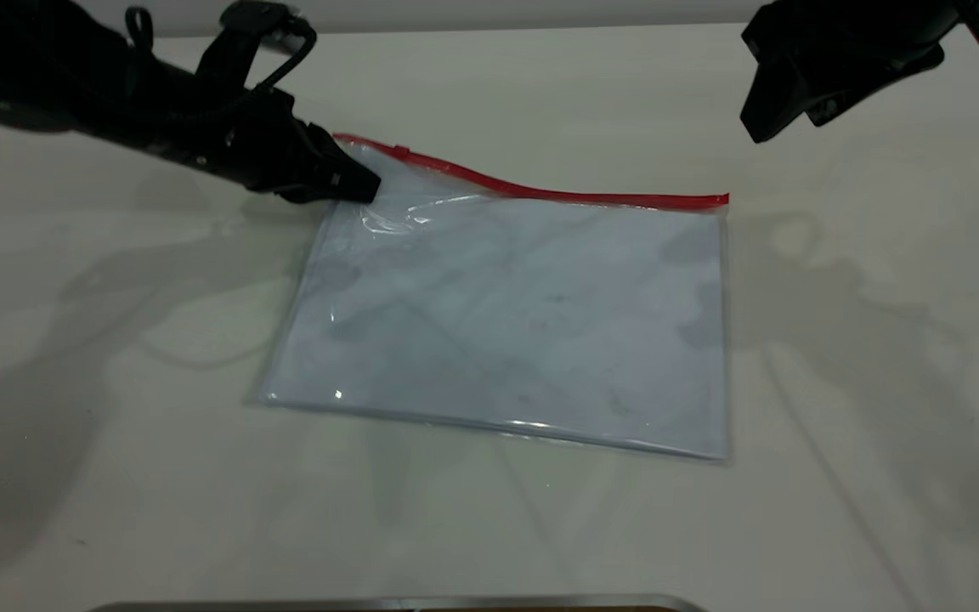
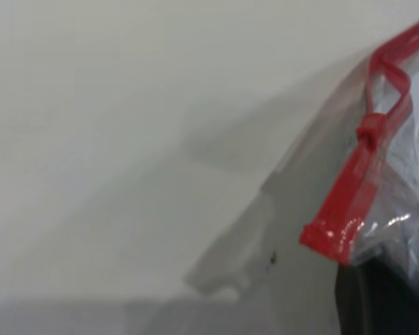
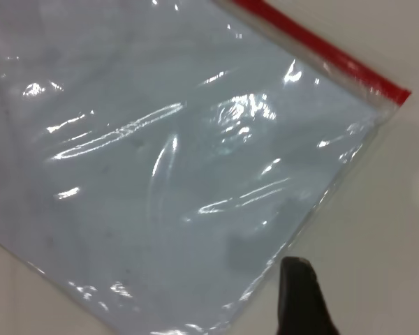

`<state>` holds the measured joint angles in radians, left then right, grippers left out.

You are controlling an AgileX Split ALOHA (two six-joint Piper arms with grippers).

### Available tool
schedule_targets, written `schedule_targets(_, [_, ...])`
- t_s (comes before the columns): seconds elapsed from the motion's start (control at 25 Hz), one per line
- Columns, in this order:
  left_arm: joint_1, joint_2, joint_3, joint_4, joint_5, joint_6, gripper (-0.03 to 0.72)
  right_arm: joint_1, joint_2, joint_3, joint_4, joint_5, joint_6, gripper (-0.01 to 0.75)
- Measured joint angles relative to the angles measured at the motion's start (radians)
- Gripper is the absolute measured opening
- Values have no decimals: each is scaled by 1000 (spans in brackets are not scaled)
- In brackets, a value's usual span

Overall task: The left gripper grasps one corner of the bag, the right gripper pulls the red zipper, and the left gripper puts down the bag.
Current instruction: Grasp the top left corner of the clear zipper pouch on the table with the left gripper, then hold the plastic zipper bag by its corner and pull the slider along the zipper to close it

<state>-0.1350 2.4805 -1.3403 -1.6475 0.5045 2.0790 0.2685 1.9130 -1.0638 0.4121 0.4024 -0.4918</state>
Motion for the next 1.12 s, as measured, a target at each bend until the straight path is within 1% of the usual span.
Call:
schedule_targets(0.12, [-3,-41,-38,153,0,21,53,0,31,-40,14,15,-26,483])
schedule_targets(0.28, [-3,-89,-87,390,68,27,53,0,100,-117,76,46,-120,483])
schedule_targets(0.52, [-3,-96,-223,673,243,27,53,0,210,-226,270,95,-373,483])
schedule_targets(0.68, [-3,-96,-333,808,350,27,53,0,269,-273,473,151,-599,483])
schedule_targets(0.8, [-3,-96,-375,817,416,28,53,1,299,-294,654,210,-819,483])
schedule_targets(0.92, [-3,-91,-382,775,447,30,53,1,314,-296,853,265,-1016,483])
schedule_targets(1.04, [-3,-75,-382,728,455,31,53,1,321,-297,998,304,-1160,483])
schedule_targets(1.12, [-3,-64,-382,691,458,31,53,1,321,-298,1059,327,-1217,483])
